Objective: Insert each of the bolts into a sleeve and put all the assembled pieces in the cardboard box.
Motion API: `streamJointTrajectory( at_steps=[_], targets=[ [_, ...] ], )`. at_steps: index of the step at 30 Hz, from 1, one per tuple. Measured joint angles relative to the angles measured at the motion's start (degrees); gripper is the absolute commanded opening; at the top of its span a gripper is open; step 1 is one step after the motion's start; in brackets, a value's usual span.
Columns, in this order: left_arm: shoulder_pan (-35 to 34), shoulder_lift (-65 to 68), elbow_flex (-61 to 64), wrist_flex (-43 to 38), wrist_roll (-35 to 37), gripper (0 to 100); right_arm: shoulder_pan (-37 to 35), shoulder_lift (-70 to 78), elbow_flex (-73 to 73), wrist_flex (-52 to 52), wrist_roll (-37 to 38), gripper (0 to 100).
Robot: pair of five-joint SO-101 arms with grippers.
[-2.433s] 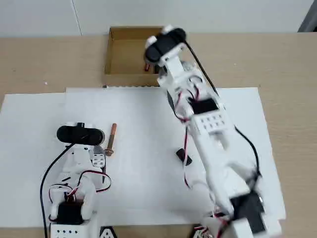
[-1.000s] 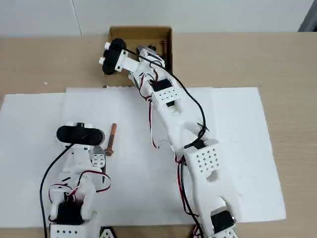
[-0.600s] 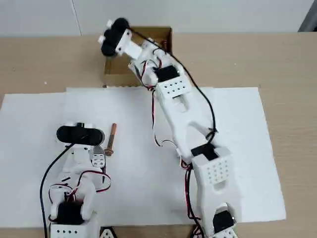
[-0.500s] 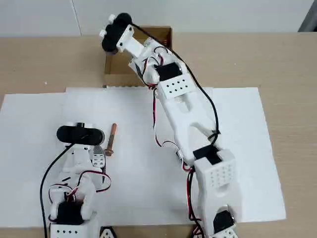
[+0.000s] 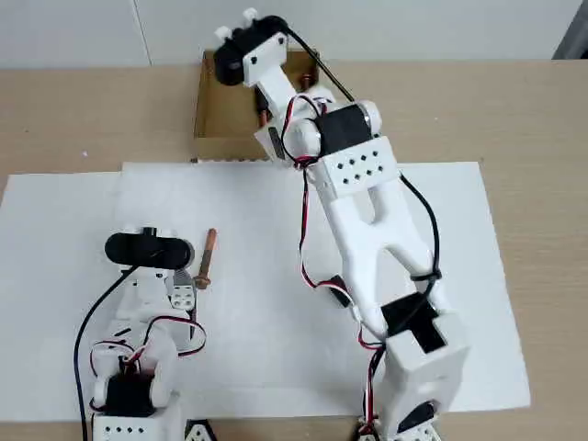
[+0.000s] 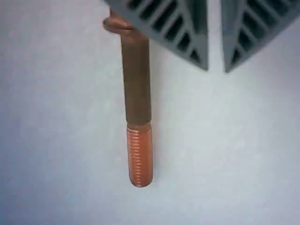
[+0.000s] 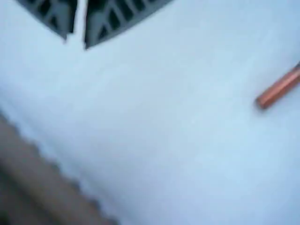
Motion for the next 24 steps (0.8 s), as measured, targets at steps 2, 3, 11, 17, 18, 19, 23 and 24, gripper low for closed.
streamJointTrajectory(
  at_steps=[2,3,11,17,18,19,23,24],
  targets=[
    [0.0,0.0,0.0,0.0,0.0,1,0.0,-1.4,0.0,4.2,-1.5,0.2],
    [0.0,0.0,0.0,0.0,0.0,1,0.0,-2.0,0.0,6.2,-2.3,0.2],
    [0.0,0.0,0.0,0.0,0.0,1,0.1,-6.2,0.2,14.1,-6.2,0.2],
    [0.0,0.0,0.0,0.0,0.0,1,0.2,-15.1,12.3,14.4,-6.3,0.3],
    [0.0,0.0,0.0,0.0,0.0,1,0.2,-17.1,15.3,14.4,-6.3,0.4],
    [0.0,0.0,0.0,0.0,0.0,1,0.2,-19.3,18.6,14.4,-6.5,0.4],
    [0.0,0.0,0.0,0.0,0.0,1,0.2,-26.9,32.5,13.6,-6.9,0.5],
    [0.0,0.0,0.0,0.0,0.0,1,0.4,-28.7,36.0,12.7,-6.9,0.6]
  ],
)
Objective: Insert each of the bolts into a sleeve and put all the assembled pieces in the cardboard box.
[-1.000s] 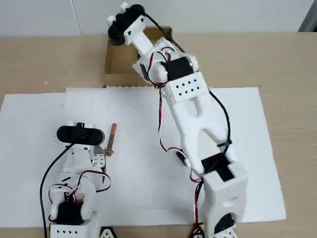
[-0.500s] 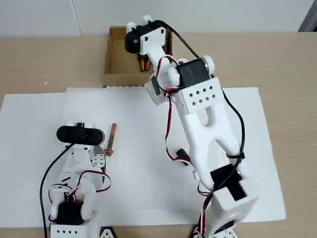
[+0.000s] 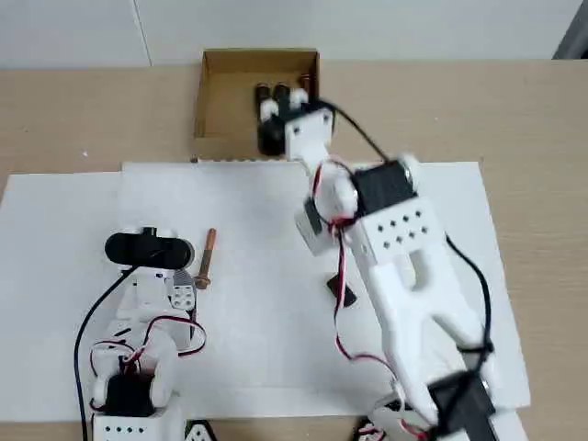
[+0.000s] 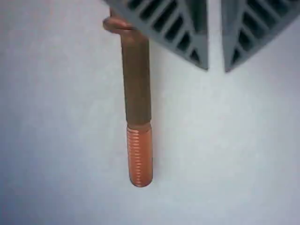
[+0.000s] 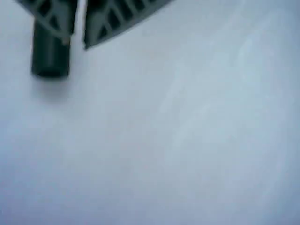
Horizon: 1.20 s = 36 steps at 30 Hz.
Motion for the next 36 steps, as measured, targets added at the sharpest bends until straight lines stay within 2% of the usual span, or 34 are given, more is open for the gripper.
streamJointTrajectory(
  at_steps=[2,6,8,15,19,36],
  targets=[
    [0.0,0.0,0.0,0.0,0.0,1,0.5,-4.0,6.9,-2.5,0.0,2.7],
    [0.0,0.0,0.0,0.0,0.0,1,0.7,-10.9,20.5,-9.8,0.0,15.4],
    [0.0,0.0,0.0,0.0,0.0,1,1.3,-13.4,27.1,-13.3,0.0,18.6],
    [0.0,0.0,0.0,0.0,0.0,1,1.4,-16.4,42.8,-23.2,0.0,18.7],
    [0.0,0.0,0.0,0.0,0.0,1,1.3,-16.4,48.2,-28.0,3.1,18.7],
    [0.0,0.0,0.0,0.0,0.0,1,1.4,-14.9,54.9,-35.3,4.7,18.6]
  ],
)
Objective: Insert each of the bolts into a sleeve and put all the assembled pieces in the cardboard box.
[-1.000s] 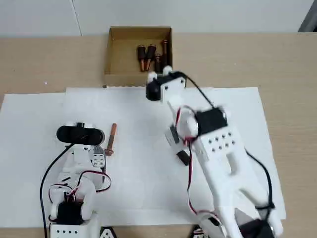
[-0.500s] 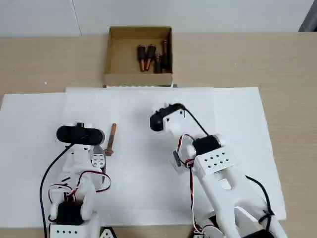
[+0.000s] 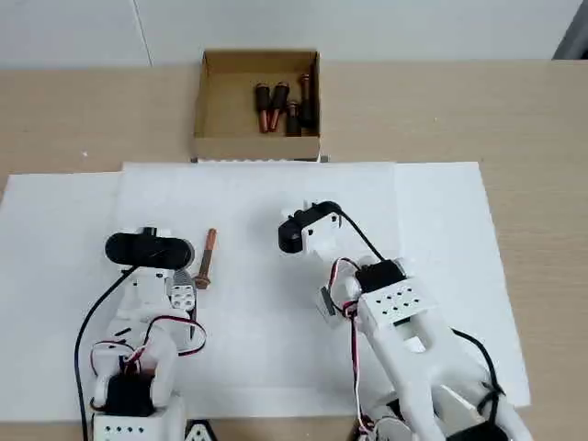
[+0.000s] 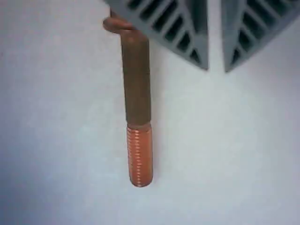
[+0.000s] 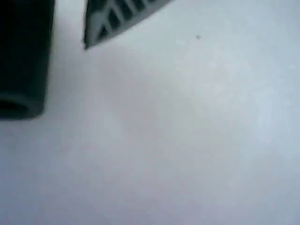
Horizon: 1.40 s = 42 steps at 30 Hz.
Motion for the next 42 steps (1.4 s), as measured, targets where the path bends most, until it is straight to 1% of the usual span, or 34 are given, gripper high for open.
streamJointTrajectory(
  at_steps=[2,3,8,10,19,26,30,34,38,42],
  targets=[
    [0.0,0.0,0.0,0.0,0.0,1,0.0,1.6,0.0,-0.6,0.0,17.9],
    [0.0,0.0,0.0,0.0,0.0,1,0.0,2.2,0.0,-1.2,0.0,15.9],
    [0.0,0.0,0.0,0.0,0.0,1,0.5,4.2,0.0,-4.3,0.0,0.0],
    [0.0,0.0,0.0,0.0,0.0,1,0.5,4.9,-0.1,-5.4,0.1,1.2],
    [0.0,0.0,0.0,0.0,0.0,1,0.5,6.2,-1.8,-5.7,0.1,0.2],
    [0.0,0.0,0.0,0.0,0.0,1,0.1,6.6,-14.3,3.1,-0.3,0.2],
    [0.0,0.0,0.0,0.0,0.0,1,-0.1,6.6,-23.6,10.5,-3.5,0.2],
    [0.0,0.0,0.0,0.0,0.0,1,0.0,6.6,-30.8,15.6,-5.9,0.2],
    [0.0,0.0,0.0,0.0,0.0,1,-0.1,5.5,-35.7,20.5,-9.0,0.2],
    [0.0,0.0,0.0,0.0,-0.1,1,-0.1,-0.5,-36.7,23.6,-10.0,0.2]
  ],
)
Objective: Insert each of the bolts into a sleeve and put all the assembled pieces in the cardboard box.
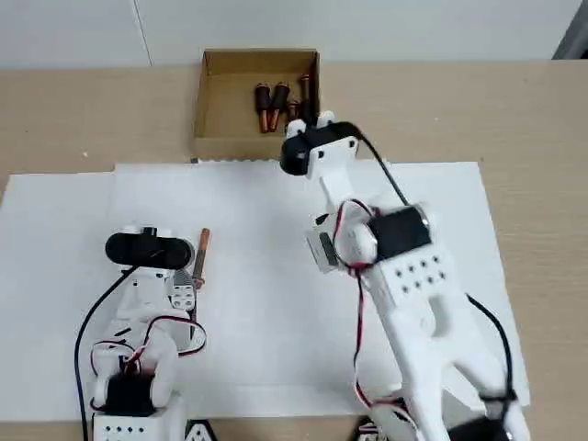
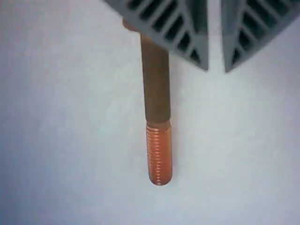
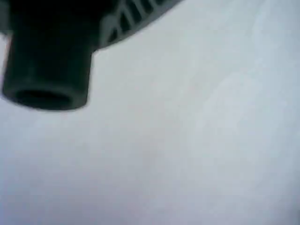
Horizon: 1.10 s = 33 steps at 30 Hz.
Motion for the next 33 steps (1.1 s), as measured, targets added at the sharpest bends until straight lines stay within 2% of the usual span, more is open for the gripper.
streamJointTrajectory(
  at_steps=[5,14,20,28,33],
  targets=[
    [0.0,0.0,-1.7,1.9,-4.0,1,0.3,-9.8,0.0,4.5,-0.2,0.2],
    [0.0,3.7,-15.3,9.1,-5.5,1,7.3,-21.5,3.5,8.7,-2.9,0.2],
    [0.0,22.8,-29.5,10.4,-5.5,1,7.4,-30.3,11.4,8.7,-3.0,0.2],
    [0.0,55.6,-50.8,18.7,-5.5,1,7.8,-41.6,20.2,8.7,-3.0,0.2],
    [0.0,69.2,-60.7,23.7,-5.4,1,7.6,-46.9,22.1,8.7,-3.0,0.2]
  ],
)
